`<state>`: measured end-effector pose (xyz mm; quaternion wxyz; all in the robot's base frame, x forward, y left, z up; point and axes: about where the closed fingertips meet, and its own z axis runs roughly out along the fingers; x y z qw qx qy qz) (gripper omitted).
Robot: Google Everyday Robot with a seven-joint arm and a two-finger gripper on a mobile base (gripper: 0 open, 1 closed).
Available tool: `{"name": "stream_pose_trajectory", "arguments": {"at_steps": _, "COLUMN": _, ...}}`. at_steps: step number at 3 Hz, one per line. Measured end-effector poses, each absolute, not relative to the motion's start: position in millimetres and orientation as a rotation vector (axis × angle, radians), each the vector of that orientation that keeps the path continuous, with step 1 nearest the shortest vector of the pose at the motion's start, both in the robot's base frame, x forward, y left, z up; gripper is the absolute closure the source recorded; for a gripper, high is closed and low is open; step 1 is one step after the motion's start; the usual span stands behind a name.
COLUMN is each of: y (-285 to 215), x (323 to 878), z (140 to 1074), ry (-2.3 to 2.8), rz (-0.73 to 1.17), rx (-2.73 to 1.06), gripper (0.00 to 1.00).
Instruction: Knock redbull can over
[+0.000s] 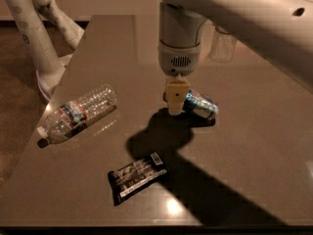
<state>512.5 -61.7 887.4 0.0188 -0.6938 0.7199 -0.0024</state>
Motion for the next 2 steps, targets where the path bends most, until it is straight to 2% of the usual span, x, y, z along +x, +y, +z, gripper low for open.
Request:
{"name": "stream_pose_trajectory", "arguments": {"at_steps": 1, "y": -58.5, "x": 511.0, "z": 878.6, "ry": 2.217, "rz": -0.023, "rx": -2.207, "gripper": 0.0}}
{"name": "stream_pose_trajectory", "arguments": {"at_steps": 2, "y": -61.7, "x": 513.8, "z": 867.6, "ry": 2.233, "rz": 0.049, "rx": -2.21, "gripper": 0.0}}
